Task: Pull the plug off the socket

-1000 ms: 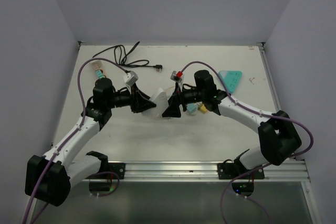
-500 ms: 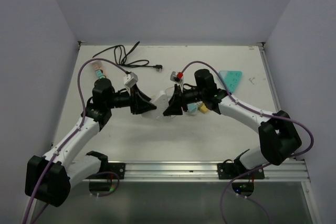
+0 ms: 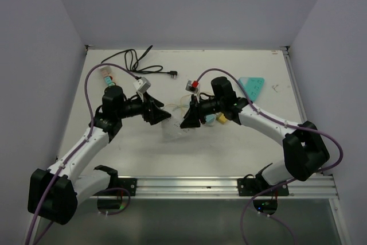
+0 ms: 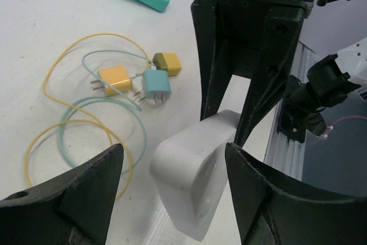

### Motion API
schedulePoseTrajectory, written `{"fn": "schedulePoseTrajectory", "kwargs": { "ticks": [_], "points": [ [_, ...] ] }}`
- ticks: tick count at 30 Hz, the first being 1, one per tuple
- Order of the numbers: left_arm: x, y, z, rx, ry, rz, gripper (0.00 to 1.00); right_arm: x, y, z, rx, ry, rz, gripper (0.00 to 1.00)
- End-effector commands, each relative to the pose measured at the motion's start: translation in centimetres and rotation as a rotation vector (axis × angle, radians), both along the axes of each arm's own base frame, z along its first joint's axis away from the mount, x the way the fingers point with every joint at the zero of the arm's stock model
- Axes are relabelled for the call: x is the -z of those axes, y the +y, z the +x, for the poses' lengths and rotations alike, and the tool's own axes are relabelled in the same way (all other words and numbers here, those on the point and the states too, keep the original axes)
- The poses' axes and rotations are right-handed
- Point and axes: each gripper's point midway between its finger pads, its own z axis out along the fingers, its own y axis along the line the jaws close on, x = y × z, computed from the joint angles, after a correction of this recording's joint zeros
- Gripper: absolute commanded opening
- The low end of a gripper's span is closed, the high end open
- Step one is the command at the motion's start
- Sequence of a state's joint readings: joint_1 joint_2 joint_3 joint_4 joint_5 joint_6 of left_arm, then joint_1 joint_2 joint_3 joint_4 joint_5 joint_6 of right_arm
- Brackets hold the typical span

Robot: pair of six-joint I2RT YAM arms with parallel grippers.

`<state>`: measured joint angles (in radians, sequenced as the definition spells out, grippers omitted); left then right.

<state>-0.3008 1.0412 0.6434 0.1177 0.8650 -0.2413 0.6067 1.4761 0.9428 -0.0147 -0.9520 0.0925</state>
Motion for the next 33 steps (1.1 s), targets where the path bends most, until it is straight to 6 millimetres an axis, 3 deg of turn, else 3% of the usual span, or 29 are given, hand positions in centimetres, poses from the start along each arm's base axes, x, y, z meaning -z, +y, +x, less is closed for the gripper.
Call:
{"fn": "schedulePoseTrajectory", "kwargs": {
  "ticks": [1, 6, 9, 12, 14, 20, 22, 25, 29, 33],
  "points": [
    [-1.4, 1.0, 2.1, -0.101, -0.063, 0.023, 0.76, -2.9, 0.0, 0.7, 0.016, -0.08, 0.034, 0.0],
    [-1.6, 2.3, 3.4, -0.209, -0.073, 0.043, 0.77, -2.5, -0.3, 2.0, 0.084, -0.071, 0.007, 0.0],
    [-1.4, 3.7, 4.6, -0.319, -0.074, 0.071, 0.78, -2.3, -1.5, 4.3, 0.205, -0.058, -0.017, 0.0],
    [-1.4, 5.6, 5.7, -0.455, -0.078, 0.111, 0.84, -2.4, -4.2, 7.8, 0.402, -0.004, -0.012, 0.0],
    [-1.6, 7.3, 6.5, -0.565, -0.088, 0.134, 0.91, -2.4, -7.2, 10.7, 0.563, 0.011, -0.009, 0.0],
    [-1.2, 11.3, 7.4, -0.797, -0.07, 0.214, 0.97, -1.8, -14.8, 16.4, 0.933, 0.107, 0.033, 0.0],
    [-1.1, 11.9, 7.5, -0.829, -0.062, 0.23, 0.97, -1.2, -17.3, 18.3, 1.051, 0.147, 0.056, 0.0],
    [-0.9, 12.4, 7.5, -0.857, -0.048, 0.241, 0.98, -0.8, -19.5, 20.7, 1.152, 0.183, 0.098, 0.0],
    [-0.6, 13.3, 7.7, -0.911, -0.04, 0.262, 0.98, -1.8, -20.0, 22.8, 1.166, 0.197, 0.181, 0.0],
    [-0.6, 13.6, 7.7, -0.923, -0.034, 0.268, 0.97, -4.1, -18.1, 23.5, 1.059, 0.245, 0.285, 0.0]
  ]
}}
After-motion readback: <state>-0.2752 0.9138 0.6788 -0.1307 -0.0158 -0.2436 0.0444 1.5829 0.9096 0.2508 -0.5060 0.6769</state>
